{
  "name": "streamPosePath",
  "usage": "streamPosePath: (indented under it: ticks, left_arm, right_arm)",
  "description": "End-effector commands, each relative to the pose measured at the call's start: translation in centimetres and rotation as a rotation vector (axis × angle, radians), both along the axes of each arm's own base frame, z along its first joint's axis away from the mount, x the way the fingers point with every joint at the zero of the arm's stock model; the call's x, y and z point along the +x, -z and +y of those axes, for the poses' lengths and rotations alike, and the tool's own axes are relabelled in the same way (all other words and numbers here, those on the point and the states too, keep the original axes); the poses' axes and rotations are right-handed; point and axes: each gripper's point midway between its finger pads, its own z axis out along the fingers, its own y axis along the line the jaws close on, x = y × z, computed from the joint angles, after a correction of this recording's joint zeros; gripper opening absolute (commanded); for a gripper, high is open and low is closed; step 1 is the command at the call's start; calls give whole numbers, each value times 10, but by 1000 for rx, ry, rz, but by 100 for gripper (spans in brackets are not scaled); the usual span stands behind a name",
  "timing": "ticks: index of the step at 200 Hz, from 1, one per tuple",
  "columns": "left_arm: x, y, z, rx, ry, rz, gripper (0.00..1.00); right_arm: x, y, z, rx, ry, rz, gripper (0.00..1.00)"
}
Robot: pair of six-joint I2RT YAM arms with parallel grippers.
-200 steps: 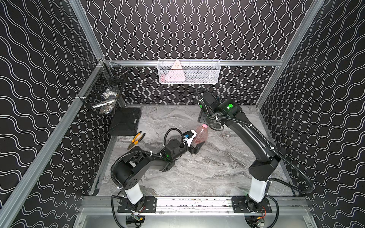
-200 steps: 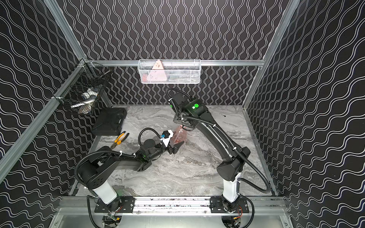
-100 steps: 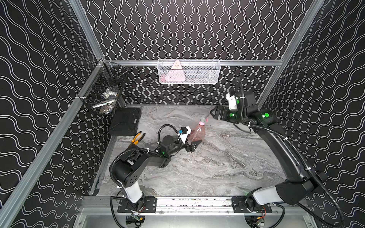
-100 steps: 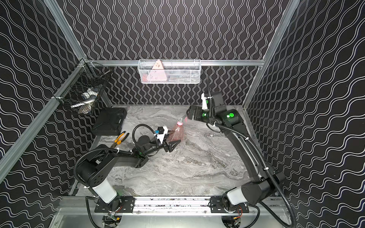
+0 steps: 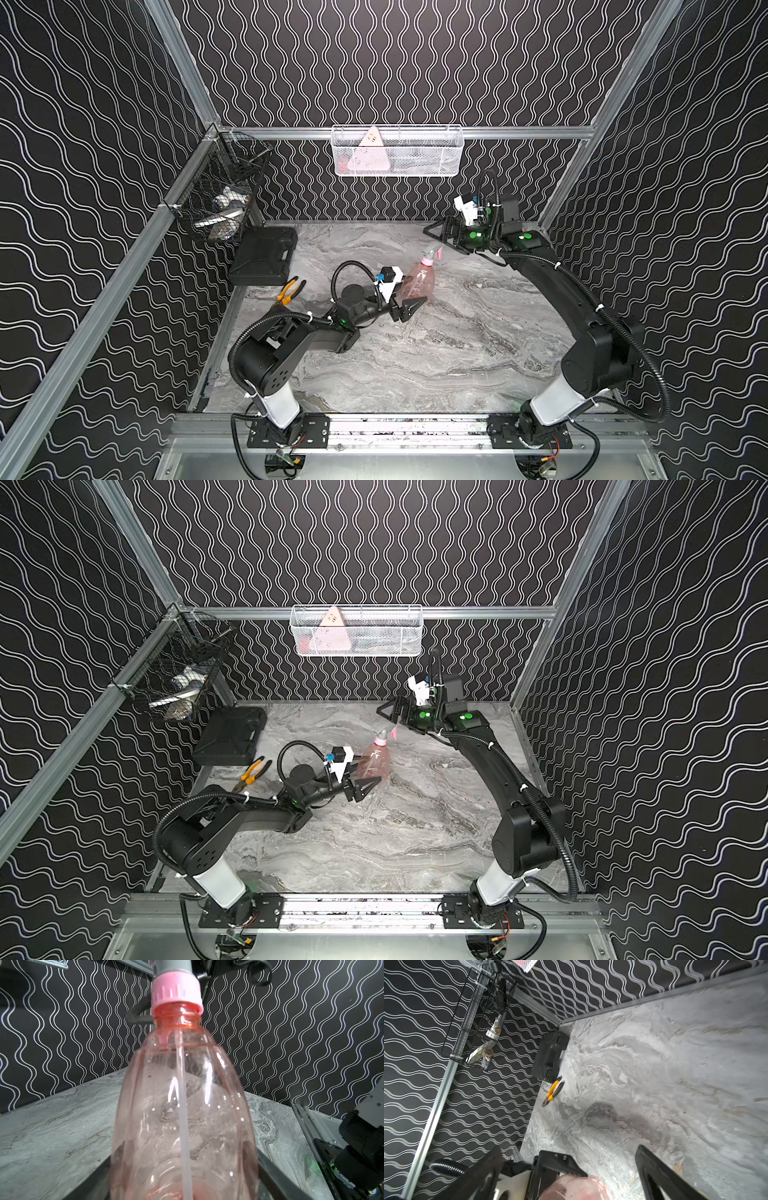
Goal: Attach spray nozzles to spray bottles
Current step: Screw the spray nozzle on the spray bottle.
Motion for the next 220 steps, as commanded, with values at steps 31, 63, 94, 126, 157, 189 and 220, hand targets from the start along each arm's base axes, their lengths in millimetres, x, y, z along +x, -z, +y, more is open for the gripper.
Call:
streamPosePath:
  ticks: [31, 63, 94, 126, 157, 189, 220]
  left_arm:
    - [4, -9, 1, -38, -8, -28, 53]
    - [7, -8, 3, -38, -23, -28, 53]
    - [9, -7, 3, -35, -29, -24, 53]
    - [10, -6, 3, -40, -33, -21, 53]
    - [10, -5, 3, -35, -30, -16, 53]
    - [12, -3, 3, -26, -40, -13, 51]
    - [19, 6, 1, -12, -67, -6, 50]
  right_arm:
    - [-24, -16, 14, 67, -57, -63, 100]
    - [-37, -11, 14, 47, -51, -62, 100]
    - [-50, -9, 15, 30, -48, -65, 100]
    - [-61, -9, 15, -19, -37, -91, 100]
    - [-63, -3, 5, -73, 7, -100, 100]
    - [-46, -5, -32, -232, 219, -93, 93]
    - [-43, -21, -42, -327, 295, -18, 92]
